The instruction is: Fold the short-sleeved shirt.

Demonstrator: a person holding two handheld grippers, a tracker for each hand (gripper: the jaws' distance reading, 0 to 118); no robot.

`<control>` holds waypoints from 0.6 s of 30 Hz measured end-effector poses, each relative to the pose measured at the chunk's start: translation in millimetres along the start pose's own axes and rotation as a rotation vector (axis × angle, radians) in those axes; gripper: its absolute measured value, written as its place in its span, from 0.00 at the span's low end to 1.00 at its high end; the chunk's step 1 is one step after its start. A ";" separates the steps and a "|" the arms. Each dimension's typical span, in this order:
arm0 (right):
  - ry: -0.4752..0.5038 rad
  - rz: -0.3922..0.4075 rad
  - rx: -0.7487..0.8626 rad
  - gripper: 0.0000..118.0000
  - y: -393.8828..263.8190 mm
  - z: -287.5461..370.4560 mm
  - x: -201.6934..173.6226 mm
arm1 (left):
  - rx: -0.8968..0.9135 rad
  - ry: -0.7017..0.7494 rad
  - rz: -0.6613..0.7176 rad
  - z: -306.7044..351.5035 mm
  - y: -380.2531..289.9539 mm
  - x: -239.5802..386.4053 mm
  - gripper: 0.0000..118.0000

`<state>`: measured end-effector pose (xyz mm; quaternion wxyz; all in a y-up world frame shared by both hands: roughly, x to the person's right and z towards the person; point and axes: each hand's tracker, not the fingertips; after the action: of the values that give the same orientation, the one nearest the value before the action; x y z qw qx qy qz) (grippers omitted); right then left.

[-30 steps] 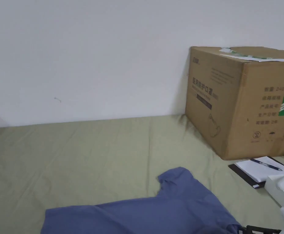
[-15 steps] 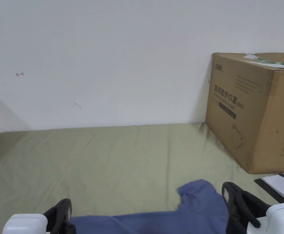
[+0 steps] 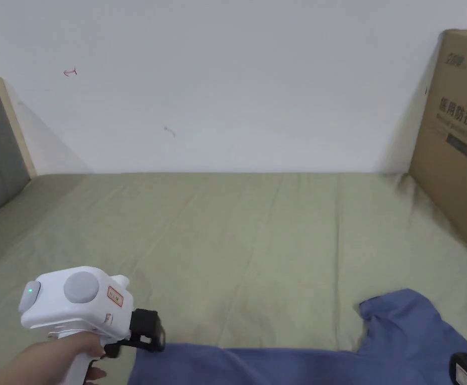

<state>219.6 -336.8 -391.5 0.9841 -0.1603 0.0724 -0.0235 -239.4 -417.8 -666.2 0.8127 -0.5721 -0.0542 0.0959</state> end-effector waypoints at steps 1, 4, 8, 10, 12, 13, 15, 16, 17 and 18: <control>-0.001 -0.006 -0.013 0.03 -3.8 -3.7 0.9 | -0.006 0.014 -0.004 -10.9 1.5 -0.5 0.95; 0.003 -0.019 -0.060 0.03 -15.9 -14.0 5.5 | 0.031 0.003 -0.019 -33.0 -1.0 -4.9 0.97; -0.010 -0.017 -0.113 0.03 -24.4 -22.8 11.2 | -0.032 0.067 -0.101 -69.3 -2.0 5.0 0.91; -0.016 -0.021 -0.129 0.03 -26.7 -24.0 13.3 | -0.010 0.152 -0.185 -73.2 -9.6 13.1 0.83; -0.027 -0.022 -0.135 0.03 -28.0 -23.2 15.2 | 0.052 0.135 -0.187 -64.5 -12.5 23.0 0.70; -0.032 -0.025 -0.136 0.03 -28.0 -22.7 16.0 | 0.061 0.133 -0.188 -60.6 -16.1 26.1 0.53; -0.037 -0.039 -0.132 0.03 -26.8 -21.3 18.8 | 0.069 0.115 -0.208 -48.6 -18.8 26.9 0.13; -0.034 -0.048 -0.132 0.03 -25.2 -21.5 20.3 | 0.069 0.088 -0.212 -45.4 -20.0 26.7 0.01; -0.029 -0.061 -0.131 0.03 -21.2 -22.4 22.8 | 0.049 0.029 -0.205 -42.3 -22.4 28.7 0.01; -0.025 -0.077 -0.121 0.03 -15.6 -23.4 26.9 | 0.070 0.074 -0.216 -38.3 -25.3 30.9 0.01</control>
<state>242.3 -360.7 -412.1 0.9718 -0.2226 0.0551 -0.0550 -199.3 -454.5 -656.1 0.8393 -0.5373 -0.0821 -0.0113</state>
